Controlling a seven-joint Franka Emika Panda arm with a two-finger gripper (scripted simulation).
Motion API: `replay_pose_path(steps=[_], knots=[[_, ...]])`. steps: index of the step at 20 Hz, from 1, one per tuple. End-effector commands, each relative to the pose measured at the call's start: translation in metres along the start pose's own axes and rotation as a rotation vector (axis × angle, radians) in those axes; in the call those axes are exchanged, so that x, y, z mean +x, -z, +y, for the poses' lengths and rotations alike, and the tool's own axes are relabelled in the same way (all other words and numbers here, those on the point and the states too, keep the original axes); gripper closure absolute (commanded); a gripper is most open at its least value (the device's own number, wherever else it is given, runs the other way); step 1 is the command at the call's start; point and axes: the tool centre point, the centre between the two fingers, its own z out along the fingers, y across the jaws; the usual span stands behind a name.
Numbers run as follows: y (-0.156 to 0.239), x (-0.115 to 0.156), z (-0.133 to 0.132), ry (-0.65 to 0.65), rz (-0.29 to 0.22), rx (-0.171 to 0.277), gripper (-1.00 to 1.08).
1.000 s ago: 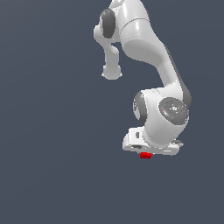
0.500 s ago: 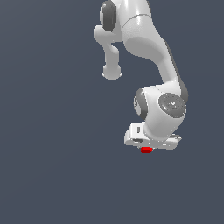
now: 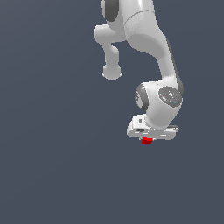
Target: Stack the red cube on top of the green cube.
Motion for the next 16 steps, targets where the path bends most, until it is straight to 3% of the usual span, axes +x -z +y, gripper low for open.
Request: replay_pose_path(steps=[1, 9, 16], knots=[[-0.005, -0.015, -0.004, 0.0, 0.001, 0.0, 1.08], [-0.021, -0.061, -0.016, 0.001, 0.0, 0.0, 1.08], [-0.029, -0.085, -0.023, 0.001, 0.0, 0.0, 1.08]])
